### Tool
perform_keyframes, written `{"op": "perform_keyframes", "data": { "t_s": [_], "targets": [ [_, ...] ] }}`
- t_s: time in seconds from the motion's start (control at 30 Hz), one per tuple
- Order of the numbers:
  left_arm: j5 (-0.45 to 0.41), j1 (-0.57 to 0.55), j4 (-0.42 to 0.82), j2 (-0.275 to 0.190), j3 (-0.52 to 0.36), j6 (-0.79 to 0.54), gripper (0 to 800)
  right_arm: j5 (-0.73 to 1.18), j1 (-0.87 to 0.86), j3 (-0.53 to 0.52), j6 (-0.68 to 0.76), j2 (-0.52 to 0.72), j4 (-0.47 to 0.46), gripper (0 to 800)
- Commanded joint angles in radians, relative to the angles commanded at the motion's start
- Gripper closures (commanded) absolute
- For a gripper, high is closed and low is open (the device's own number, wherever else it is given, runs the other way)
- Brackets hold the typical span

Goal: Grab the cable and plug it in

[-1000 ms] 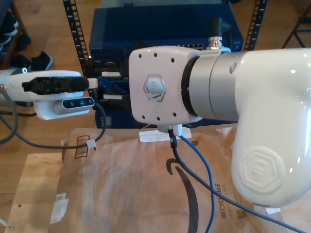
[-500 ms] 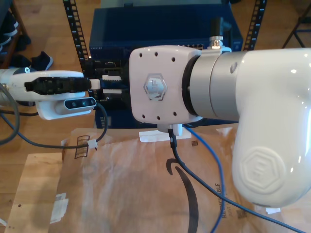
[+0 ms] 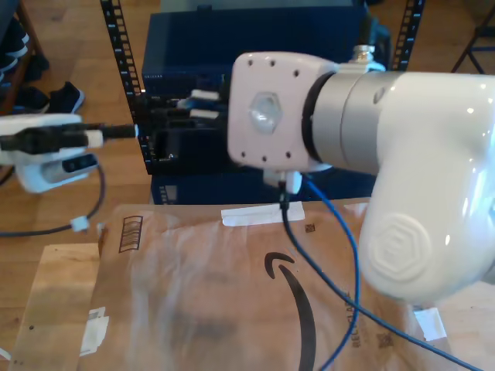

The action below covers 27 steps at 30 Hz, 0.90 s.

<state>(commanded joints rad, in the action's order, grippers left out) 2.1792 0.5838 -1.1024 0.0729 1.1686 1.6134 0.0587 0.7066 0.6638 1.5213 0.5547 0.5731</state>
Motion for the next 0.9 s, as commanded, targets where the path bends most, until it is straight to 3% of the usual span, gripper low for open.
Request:
{"op": "perform_keyframes", "data": {
  "t_s": [0.2,0.37,0.57,0.63,0.8,0.9],
  "targets": [
    [0.0,0.069,0.361,-0.071,0.012,-0.081,0,-0.239,-0.058,-0.132,-0.003,-0.017,-0.123,799],
    [0.002,0.13,0.517,-0.14,-0.064,-0.18,0,-0.446,-0.084,-0.253,-0.006,-0.026,-0.127,798],
    [0.002,0.138,0.824,-0.258,-0.143,-0.379,0,-0.738,-0.084,-0.358,-0.121,-0.051,-0.11,798],
    [-0.003,0.19,0.899,-0.298,-0.193,-0.466,0,-0.87,-0.083,-0.393,-0.189,-0.084,-0.068,798],
    [-0.078,0.33,0.954,-0.301,-0.239,-0.68,0,-1.208,0.029,-0.388,-0.465,-0.278,0.15,798],
    [-0.141,0.373,1.037,-0.307,-0.276,-0.729,0,-1.401,0.091,-0.324,-0.5,-0.451,0.218,798]
  ]
}}
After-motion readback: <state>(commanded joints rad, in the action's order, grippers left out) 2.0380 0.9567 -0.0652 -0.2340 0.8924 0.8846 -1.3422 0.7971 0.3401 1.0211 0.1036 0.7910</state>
